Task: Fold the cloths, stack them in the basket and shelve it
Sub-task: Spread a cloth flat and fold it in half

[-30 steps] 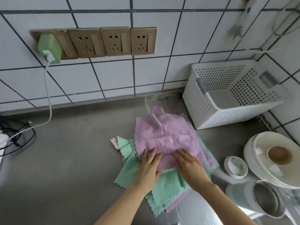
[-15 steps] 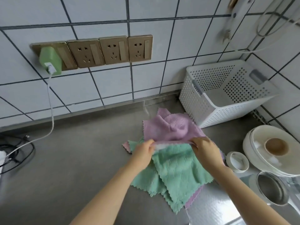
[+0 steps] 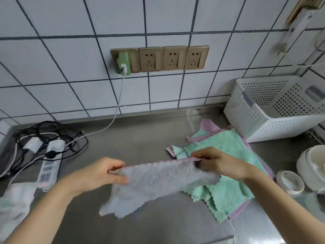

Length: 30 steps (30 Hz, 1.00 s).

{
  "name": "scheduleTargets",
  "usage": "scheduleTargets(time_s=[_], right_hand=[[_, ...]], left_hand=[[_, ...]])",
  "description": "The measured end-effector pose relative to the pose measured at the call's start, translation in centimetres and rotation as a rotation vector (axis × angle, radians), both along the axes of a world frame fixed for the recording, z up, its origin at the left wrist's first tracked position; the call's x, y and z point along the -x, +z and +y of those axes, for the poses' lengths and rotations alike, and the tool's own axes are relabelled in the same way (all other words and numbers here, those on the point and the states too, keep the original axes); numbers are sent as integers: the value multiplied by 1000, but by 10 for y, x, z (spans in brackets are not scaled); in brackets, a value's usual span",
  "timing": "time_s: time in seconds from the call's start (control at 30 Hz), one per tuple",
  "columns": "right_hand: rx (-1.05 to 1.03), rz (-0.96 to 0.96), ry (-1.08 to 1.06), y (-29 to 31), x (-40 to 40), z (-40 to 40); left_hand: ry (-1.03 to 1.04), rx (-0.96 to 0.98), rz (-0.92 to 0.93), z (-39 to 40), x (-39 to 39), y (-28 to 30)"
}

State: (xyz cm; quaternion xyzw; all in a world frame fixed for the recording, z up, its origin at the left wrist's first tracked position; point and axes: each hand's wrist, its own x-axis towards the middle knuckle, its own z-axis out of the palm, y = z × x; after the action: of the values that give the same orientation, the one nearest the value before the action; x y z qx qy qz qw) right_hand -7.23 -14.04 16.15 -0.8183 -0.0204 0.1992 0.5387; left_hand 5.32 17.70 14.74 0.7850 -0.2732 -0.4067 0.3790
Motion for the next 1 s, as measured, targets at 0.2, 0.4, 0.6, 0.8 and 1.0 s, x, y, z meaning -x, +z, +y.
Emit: scheduleTargets(time_s=[0.2, 0.4, 0.6, 0.8, 1.0], right_hand=[[17, 31, -202, -48, -54, 24], [331, 45, -344, -156, -117, 45], [847, -488, -359, -219, -93, 79], [851, -646, 25, -268, -22, 121], [811, -711, 39, -275, -22, 115]], left_hand=[[534, 76, -142, 27, -27, -37], [919, -3, -303, 12, -34, -146], [663, -78, -771, 26, 2, -220], [67, -312, -970, 34, 44, -251], [35, -374, -986, 37, 47, -256]])
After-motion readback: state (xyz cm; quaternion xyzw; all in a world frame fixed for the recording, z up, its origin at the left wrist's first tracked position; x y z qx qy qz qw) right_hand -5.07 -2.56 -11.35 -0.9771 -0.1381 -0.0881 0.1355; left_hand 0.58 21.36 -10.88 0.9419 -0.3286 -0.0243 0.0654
